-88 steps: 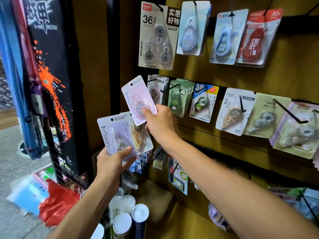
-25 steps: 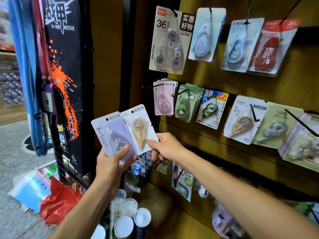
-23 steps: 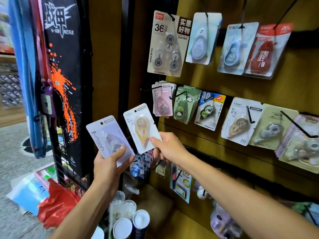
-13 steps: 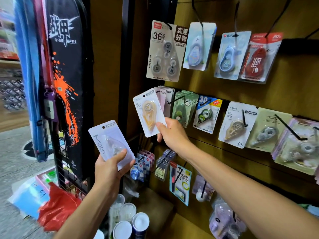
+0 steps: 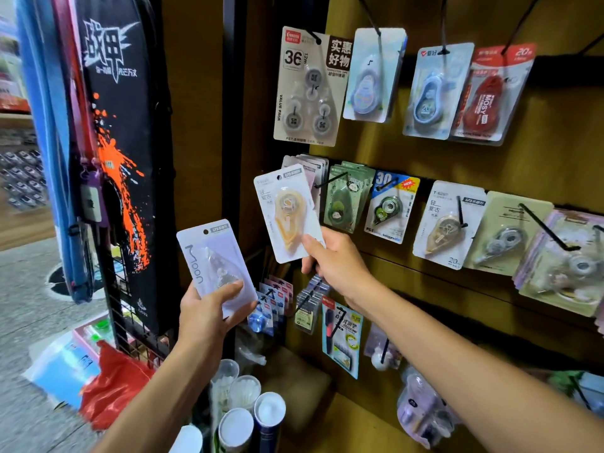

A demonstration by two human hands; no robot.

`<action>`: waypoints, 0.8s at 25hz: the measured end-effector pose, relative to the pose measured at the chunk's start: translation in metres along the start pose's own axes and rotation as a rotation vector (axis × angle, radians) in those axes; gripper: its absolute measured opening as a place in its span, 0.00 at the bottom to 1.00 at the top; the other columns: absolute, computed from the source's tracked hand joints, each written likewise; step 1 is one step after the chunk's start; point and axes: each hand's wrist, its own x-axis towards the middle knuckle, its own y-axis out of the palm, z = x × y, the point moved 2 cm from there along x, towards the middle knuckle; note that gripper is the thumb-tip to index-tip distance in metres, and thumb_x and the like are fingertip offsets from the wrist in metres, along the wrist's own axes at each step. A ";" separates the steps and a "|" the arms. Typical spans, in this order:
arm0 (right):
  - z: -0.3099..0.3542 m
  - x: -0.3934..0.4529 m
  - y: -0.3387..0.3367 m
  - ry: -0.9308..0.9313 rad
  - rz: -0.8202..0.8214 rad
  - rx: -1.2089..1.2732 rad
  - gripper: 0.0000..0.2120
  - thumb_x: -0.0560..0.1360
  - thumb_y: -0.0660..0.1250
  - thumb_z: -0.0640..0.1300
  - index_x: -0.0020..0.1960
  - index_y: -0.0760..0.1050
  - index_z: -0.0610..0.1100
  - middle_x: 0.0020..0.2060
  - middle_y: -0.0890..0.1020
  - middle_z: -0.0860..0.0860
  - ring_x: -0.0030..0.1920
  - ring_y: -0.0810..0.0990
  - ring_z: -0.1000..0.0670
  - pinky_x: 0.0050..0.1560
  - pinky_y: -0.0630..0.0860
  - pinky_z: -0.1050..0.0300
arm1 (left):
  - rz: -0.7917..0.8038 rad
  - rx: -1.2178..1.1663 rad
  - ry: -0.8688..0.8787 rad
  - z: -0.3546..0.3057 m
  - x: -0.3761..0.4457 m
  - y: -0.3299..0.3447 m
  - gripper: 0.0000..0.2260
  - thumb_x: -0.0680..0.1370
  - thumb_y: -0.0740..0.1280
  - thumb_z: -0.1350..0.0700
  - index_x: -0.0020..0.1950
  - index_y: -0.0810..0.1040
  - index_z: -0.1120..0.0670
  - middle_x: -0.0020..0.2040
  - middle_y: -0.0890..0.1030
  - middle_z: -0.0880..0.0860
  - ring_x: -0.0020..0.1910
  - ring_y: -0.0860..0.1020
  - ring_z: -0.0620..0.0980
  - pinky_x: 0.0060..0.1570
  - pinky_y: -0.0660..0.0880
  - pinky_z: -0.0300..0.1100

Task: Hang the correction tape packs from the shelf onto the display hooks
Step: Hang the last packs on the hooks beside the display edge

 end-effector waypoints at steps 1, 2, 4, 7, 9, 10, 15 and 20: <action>-0.007 -0.014 -0.009 -0.008 -0.006 0.036 0.11 0.83 0.59 0.47 0.55 0.78 0.44 0.28 0.79 0.50 0.25 0.69 0.59 0.34 0.67 0.61 | 0.015 0.025 0.005 0.002 -0.003 0.003 0.19 0.76 0.68 0.67 0.66 0.73 0.56 0.60 0.79 0.57 0.56 0.80 0.61 0.46 0.83 0.51; -0.013 -0.030 -0.021 -0.011 -0.021 0.068 0.10 0.83 0.59 0.47 0.54 0.78 0.45 0.28 0.79 0.49 0.24 0.69 0.58 0.32 0.66 0.63 | 0.034 0.046 0.007 0.005 -0.007 0.008 0.20 0.76 0.68 0.66 0.66 0.73 0.56 0.60 0.79 0.57 0.56 0.80 0.61 0.46 0.82 0.51; -0.024 -0.059 -0.043 0.000 -0.076 0.109 0.09 0.83 0.59 0.46 0.51 0.77 0.46 0.29 0.78 0.48 0.25 0.69 0.59 0.30 0.65 0.67 | 0.077 0.082 0.011 0.010 -0.017 0.022 0.20 0.76 0.69 0.65 0.66 0.73 0.55 0.59 0.80 0.57 0.55 0.81 0.60 0.46 0.82 0.51; -0.040 -0.108 -0.085 0.044 -0.206 0.128 0.07 0.83 0.60 0.44 0.49 0.75 0.44 0.28 0.77 0.47 0.23 0.67 0.59 0.27 0.64 0.69 | 0.177 0.097 -0.006 0.023 -0.044 0.063 0.17 0.76 0.69 0.65 0.63 0.75 0.54 0.56 0.82 0.56 0.53 0.82 0.58 0.42 0.83 0.48; -0.044 -0.139 -0.114 0.060 -0.281 0.141 0.08 0.83 0.60 0.42 0.52 0.76 0.41 0.28 0.76 0.46 0.22 0.66 0.59 0.25 0.63 0.69 | 0.228 0.072 -0.030 0.034 -0.065 0.095 0.14 0.76 0.68 0.67 0.57 0.77 0.52 0.55 0.82 0.55 0.49 0.82 0.56 0.42 0.83 0.49; -0.045 -0.154 -0.129 0.065 -0.312 0.145 0.08 0.83 0.59 0.41 0.53 0.76 0.39 0.28 0.75 0.45 0.22 0.67 0.60 0.25 0.63 0.70 | 0.248 0.058 -0.050 0.041 -0.076 0.111 0.13 0.76 0.68 0.67 0.55 0.78 0.52 0.53 0.83 0.56 0.48 0.82 0.56 0.44 0.82 0.50; -0.057 -0.216 -0.190 0.112 -0.450 0.146 0.08 0.82 0.60 0.45 0.52 0.78 0.48 0.29 0.76 0.47 0.24 0.66 0.58 0.26 0.63 0.67 | 0.297 0.078 -0.126 0.079 -0.117 0.167 0.13 0.75 0.68 0.68 0.55 0.77 0.54 0.51 0.83 0.56 0.48 0.82 0.58 0.42 0.82 0.47; -0.069 -0.258 -0.229 0.134 -0.533 0.122 0.08 0.82 0.60 0.46 0.52 0.78 0.48 0.28 0.75 0.51 0.24 0.66 0.58 0.27 0.63 0.68 | 0.311 0.099 -0.145 0.100 -0.144 0.204 0.13 0.75 0.69 0.67 0.54 0.77 0.51 0.50 0.83 0.53 0.47 0.83 0.55 0.44 0.82 0.49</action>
